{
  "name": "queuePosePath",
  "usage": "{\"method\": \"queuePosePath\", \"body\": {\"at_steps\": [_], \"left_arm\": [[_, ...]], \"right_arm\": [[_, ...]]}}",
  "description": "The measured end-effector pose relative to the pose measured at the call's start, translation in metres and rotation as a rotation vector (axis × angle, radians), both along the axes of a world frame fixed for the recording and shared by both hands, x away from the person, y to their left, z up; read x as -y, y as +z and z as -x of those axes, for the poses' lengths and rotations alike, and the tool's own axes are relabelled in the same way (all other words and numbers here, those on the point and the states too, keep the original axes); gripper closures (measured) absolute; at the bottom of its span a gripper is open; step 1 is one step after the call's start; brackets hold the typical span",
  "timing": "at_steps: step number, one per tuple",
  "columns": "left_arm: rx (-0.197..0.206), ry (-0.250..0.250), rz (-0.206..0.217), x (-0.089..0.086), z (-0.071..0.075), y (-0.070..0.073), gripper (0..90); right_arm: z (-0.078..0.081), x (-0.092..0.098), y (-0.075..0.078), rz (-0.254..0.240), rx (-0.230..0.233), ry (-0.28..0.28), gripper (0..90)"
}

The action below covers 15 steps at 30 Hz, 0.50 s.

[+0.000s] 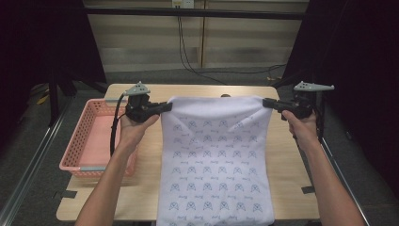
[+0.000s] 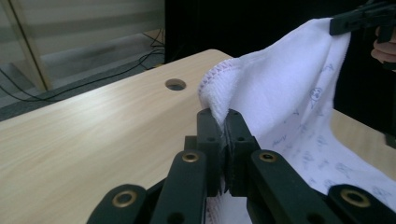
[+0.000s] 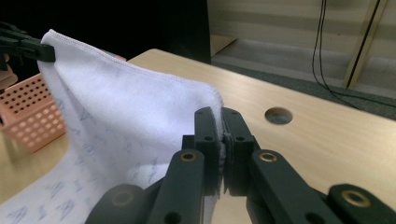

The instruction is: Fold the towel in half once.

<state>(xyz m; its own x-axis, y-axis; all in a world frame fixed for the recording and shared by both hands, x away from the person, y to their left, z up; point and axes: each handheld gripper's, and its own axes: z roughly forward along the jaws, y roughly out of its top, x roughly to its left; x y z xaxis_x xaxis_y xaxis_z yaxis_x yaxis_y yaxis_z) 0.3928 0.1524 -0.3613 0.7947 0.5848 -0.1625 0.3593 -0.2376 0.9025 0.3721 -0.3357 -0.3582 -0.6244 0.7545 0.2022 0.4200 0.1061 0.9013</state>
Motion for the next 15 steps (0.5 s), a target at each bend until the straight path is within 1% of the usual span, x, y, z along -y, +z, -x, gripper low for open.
{"method": "queuePosePath", "body": {"at_steps": [1,3,5,6,7,8,10,11,12,13,14,15], "left_arm": [[-0.005,-0.002,-0.012,0.000,0.008,-0.001,87.3],[-0.002,-0.006,-0.007,0.001,0.021,-0.003,87.3],[0.008,-0.032,-0.014,0.004,0.038,-0.004,87.3],[0.006,-0.045,-0.016,0.005,0.045,-0.005,87.3],[-0.004,-0.055,-0.009,0.004,0.051,-0.007,87.2],[-0.006,-0.058,-0.027,0.003,0.058,-0.011,87.3],[-0.023,-0.060,-0.042,0.000,0.068,-0.018,87.3],[-0.031,-0.046,-0.044,-0.003,0.075,-0.023,87.3],[-0.041,-0.053,-0.036,-0.006,0.082,-0.028,87.3],[-0.050,-0.060,-0.048,-0.010,0.091,-0.038,87.3],[-0.066,-0.051,-0.052,-0.012,0.098,-0.045,87.3],[-0.081,-0.059,-0.049,-0.015,0.104,-0.052,87.3]], "right_arm": [[0.007,0.000,-0.001,-0.006,-0.005,0.008,86.5],[0.022,-0.003,-0.004,0.010,-0.015,0.044,86.4],[0.038,-0.006,-0.010,0.019,-0.024,0.089,86.4],[0.046,-0.007,-0.013,0.029,-0.037,0.094,86.5],[0.053,-0.008,-0.017,0.032,-0.048,0.097,86.5],[0.060,-0.008,-0.021,0.038,-0.061,0.107,86.5],[0.077,-0.009,-0.028,0.043,-0.068,0.120,86.5],[0.083,-0.009,-0.030,0.047,-0.071,0.124,86.5],[0.091,-0.008,-0.033,0.045,-0.074,0.129,86.5],[0.098,-0.008,-0.036,0.042,-0.078,0.135,86.5],[0.107,-0.007,-0.040,0.046,-0.087,0.136,86.5],[0.114,-0.007,-0.044,0.042,-0.096,0.139,86.4]]}}
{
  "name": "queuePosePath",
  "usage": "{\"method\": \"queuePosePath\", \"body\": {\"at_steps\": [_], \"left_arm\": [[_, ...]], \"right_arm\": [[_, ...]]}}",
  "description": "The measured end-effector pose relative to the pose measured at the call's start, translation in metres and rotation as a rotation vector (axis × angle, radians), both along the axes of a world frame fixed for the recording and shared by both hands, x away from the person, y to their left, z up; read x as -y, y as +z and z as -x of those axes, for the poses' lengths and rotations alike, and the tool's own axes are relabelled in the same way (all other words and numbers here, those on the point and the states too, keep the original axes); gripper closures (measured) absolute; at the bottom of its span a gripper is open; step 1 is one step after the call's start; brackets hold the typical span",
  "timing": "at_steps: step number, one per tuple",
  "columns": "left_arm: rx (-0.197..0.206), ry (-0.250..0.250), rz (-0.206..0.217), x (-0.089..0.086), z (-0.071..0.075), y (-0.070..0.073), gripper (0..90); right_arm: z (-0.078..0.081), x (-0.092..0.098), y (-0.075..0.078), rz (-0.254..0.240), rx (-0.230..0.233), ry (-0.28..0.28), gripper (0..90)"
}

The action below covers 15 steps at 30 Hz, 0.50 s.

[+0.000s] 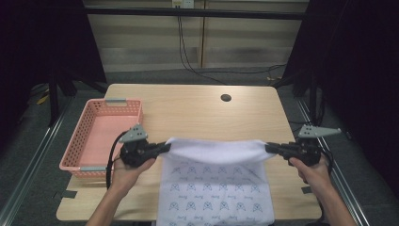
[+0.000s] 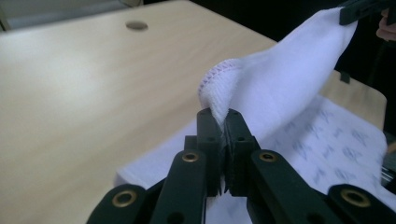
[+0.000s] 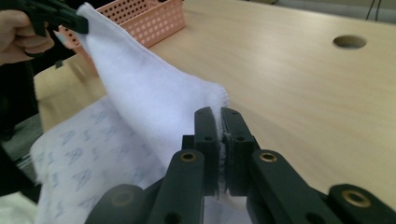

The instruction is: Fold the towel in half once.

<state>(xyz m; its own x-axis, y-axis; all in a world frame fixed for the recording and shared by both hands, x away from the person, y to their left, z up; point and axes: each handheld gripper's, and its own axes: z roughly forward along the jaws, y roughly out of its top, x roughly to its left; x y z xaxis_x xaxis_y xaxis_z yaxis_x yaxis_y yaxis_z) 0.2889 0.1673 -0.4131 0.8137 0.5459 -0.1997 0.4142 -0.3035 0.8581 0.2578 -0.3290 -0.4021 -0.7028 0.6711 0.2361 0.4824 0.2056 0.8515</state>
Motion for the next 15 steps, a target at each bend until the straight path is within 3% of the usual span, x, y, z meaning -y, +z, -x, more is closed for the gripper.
{"method": "queuePosePath", "body": {"at_steps": [5,6,7,8,12,15], "left_arm": [[-0.079,-0.015,-0.042,-0.006,0.030,-0.024,87.3],[-0.107,-0.025,-0.031,-0.006,0.035,-0.029,87.3],[-0.128,-0.028,-0.063,-0.007,0.040,-0.035,87.3],[-0.140,-0.038,-0.065,-0.007,0.044,-0.040,87.3],[-0.207,-0.056,-0.080,-0.008,0.050,-0.060,87.2],[-0.226,-0.055,-0.103,-0.006,0.051,-0.067,87.2]], "right_arm": [[0.033,-0.003,-0.028,0.003,-0.087,-0.019,86.5],[0.041,-0.005,-0.036,0.003,-0.108,-0.017,86.5],[0.047,-0.008,-0.043,0.015,-0.141,-0.020,86.5],[0.052,-0.011,-0.050,0.064,-0.169,-0.022,86.5],[0.063,-0.015,-0.066,0.090,-0.239,-0.016,86.5],[0.061,-0.016,-0.069,0.107,-0.237,-0.006,86.5]]}}
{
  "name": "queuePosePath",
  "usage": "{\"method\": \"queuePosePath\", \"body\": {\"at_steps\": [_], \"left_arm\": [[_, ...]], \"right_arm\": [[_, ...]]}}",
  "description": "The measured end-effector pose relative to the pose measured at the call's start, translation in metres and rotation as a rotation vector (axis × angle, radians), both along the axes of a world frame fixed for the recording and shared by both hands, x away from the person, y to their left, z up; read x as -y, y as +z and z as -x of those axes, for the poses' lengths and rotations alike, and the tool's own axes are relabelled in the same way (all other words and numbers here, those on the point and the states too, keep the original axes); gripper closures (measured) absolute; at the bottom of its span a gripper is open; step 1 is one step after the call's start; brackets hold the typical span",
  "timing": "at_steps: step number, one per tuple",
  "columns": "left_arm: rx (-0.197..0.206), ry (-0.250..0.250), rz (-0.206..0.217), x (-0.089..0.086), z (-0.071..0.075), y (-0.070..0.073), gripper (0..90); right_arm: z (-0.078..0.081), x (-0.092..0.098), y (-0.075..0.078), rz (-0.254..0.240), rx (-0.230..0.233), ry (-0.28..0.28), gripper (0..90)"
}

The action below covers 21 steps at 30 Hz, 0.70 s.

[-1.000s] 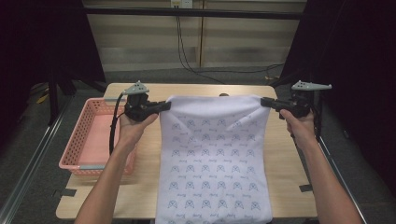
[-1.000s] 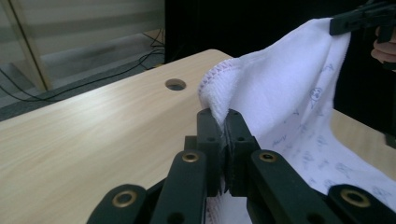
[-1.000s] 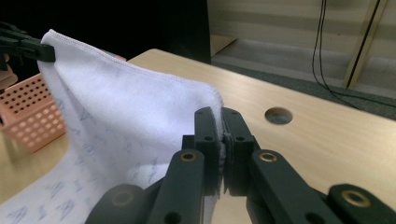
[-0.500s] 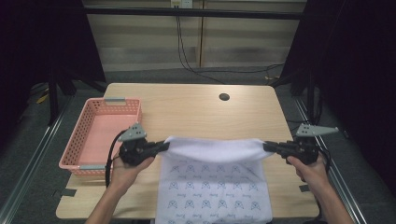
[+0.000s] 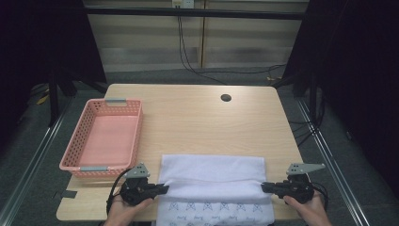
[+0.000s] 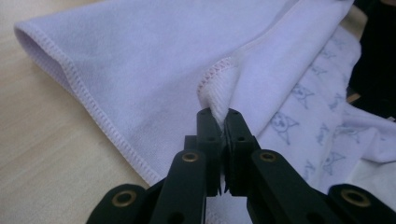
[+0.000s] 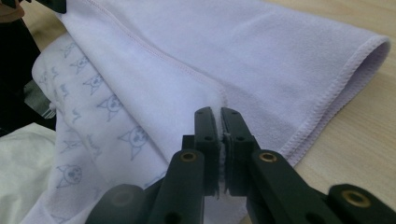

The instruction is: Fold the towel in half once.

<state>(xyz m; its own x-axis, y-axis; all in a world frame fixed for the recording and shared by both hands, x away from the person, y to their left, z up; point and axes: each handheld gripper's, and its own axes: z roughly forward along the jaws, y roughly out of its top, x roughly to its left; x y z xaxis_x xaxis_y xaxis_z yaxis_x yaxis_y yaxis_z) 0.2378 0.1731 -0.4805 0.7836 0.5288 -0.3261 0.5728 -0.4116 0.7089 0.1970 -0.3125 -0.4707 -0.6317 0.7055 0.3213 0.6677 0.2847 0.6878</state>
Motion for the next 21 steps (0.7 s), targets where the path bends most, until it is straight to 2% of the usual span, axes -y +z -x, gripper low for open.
{"method": "queuePosePath", "body": {"at_steps": [2,7,8,10,15,21], "left_arm": [[-0.008,0.003,0.007,0.000,-0.002,-0.002,87.1],[-0.025,-0.002,-0.032,0.003,-0.010,-0.007,87.0],[-0.026,-0.001,-0.054,0.005,-0.010,-0.008,87.1],[-0.033,-0.006,-0.062,0.007,-0.011,-0.010,87.0],[-0.054,0.016,-0.094,0.010,-0.017,-0.014,87.0],[-0.064,0.024,-0.087,0.009,-0.027,-0.015,87.1]], "right_arm": [[-0.002,-0.001,-0.005,0.017,-0.018,-0.005,86.5],[-0.008,-0.009,-0.013,0.094,-0.051,0.017,86.5],[-0.008,-0.010,-0.014,0.107,-0.058,0.022,86.5],[-0.010,-0.012,-0.018,0.126,-0.078,0.023,86.5],[-0.016,-0.011,-0.021,0.122,-0.088,0.029,86.5],[-0.018,-0.010,-0.021,0.129,-0.070,-0.003,86.5]]}}
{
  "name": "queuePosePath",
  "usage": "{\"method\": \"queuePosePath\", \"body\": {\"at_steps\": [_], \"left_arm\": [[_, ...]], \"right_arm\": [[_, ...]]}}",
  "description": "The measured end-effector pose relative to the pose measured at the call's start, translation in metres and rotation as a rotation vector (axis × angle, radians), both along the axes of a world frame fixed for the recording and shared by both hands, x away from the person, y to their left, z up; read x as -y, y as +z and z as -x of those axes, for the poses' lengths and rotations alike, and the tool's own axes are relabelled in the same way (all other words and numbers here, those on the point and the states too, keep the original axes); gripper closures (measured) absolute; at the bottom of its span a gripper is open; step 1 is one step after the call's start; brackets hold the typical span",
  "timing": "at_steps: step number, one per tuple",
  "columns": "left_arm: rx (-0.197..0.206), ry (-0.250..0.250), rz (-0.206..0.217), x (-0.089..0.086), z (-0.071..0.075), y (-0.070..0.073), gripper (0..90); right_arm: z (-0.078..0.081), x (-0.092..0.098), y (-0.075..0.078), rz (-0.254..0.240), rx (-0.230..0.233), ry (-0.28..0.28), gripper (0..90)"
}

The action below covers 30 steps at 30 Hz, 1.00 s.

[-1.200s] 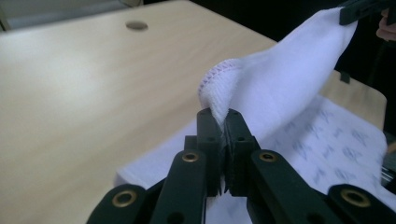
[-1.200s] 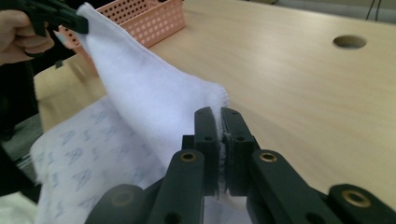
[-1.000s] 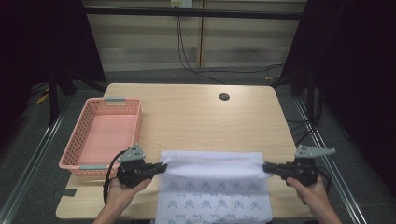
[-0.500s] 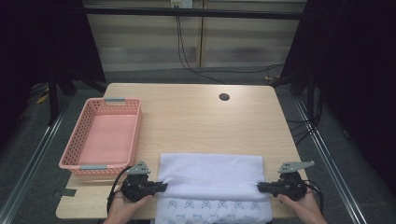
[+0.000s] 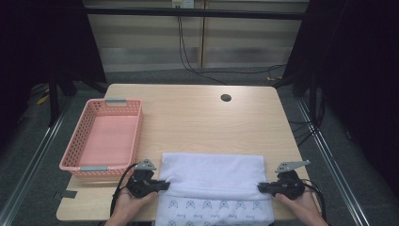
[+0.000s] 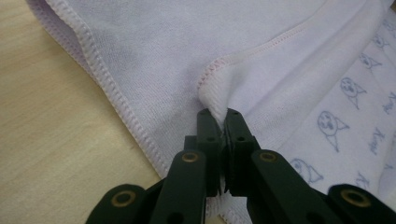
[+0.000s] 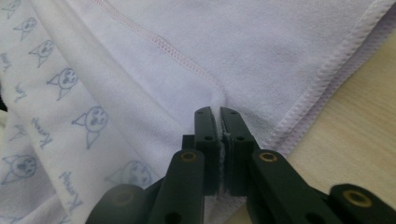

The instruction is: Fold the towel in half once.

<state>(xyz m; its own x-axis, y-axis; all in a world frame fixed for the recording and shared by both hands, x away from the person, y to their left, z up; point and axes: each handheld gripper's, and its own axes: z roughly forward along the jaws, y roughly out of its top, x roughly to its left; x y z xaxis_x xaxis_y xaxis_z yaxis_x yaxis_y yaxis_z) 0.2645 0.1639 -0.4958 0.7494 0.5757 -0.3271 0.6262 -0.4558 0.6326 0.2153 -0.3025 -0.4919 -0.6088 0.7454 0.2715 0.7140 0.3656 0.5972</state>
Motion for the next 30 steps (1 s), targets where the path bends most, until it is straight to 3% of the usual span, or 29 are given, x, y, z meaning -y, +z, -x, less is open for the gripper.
{"method": "queuePosePath", "body": {"at_steps": [4,8,13,18,22,30], "left_arm": [[0.023,0.012,-0.025,0.004,-0.005,0.001,87.1],[0.043,0.032,-0.051,0.012,-0.020,0.002,87.2],[0.034,0.063,-0.029,0.019,-0.039,0.000,87.3],[0.054,0.112,-0.017,0.026,-0.052,-0.003,87.3],[0.083,0.128,-0.044,0.034,-0.065,-0.002,87.3],[0.088,0.165,-0.069,0.041,-0.101,-0.002,87.4]], "right_arm": [[-0.006,0.003,-0.001,-0.006,0.008,-0.013,86.6],[-0.015,0.008,-0.003,-0.020,0.013,-0.033,86.6],[-0.031,0.010,-0.003,-0.007,0.026,-0.064,86.7],[-0.050,0.016,-0.005,-0.008,0.053,-0.077,86.7],[-0.063,0.019,-0.006,-0.005,0.069,-0.090,86.7],[-0.095,0.024,-0.009,-0.014,0.080,-0.117,86.7]]}}
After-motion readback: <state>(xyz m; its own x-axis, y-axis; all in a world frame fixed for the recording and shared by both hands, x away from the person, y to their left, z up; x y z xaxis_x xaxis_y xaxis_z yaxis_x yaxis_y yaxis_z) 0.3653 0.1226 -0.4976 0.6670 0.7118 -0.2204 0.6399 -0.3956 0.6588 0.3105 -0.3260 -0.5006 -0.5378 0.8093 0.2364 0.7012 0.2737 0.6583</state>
